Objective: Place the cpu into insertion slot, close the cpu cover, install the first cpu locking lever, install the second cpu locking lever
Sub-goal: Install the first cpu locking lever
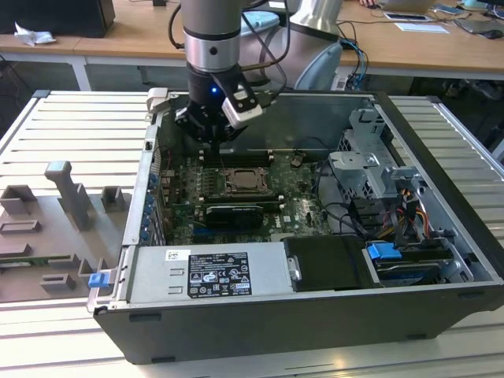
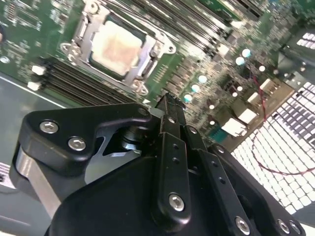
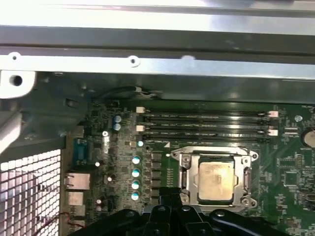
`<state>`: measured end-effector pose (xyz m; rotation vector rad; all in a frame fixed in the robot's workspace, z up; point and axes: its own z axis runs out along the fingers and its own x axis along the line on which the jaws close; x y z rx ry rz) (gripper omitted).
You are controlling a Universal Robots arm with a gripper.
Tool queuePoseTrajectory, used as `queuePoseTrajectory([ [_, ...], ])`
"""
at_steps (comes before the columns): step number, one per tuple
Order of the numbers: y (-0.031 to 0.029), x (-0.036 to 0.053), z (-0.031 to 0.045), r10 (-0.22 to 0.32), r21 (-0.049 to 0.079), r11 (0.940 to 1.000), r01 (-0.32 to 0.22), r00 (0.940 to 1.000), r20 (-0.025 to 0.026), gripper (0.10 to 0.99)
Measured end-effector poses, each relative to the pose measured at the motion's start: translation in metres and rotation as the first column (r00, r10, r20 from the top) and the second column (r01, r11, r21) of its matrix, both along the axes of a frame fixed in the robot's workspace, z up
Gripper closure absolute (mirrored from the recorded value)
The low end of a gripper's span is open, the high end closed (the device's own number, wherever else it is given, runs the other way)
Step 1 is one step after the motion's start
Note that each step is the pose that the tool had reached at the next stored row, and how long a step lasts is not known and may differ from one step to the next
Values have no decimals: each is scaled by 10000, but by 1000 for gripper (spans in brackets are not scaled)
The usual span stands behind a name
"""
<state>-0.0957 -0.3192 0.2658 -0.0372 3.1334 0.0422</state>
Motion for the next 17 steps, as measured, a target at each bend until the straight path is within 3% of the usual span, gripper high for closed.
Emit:
queuePoseTrajectory([
  [4, 43, -50, -23, 1, -1, 10000, -1, 10000, 1, 980],
  [12, 226, -89, -72, 1, 0, 10000, -1, 10000, 0, 980],
  [17, 278, -85, -84, 0, 0, 10000, 0, 10000, 1, 980],
])
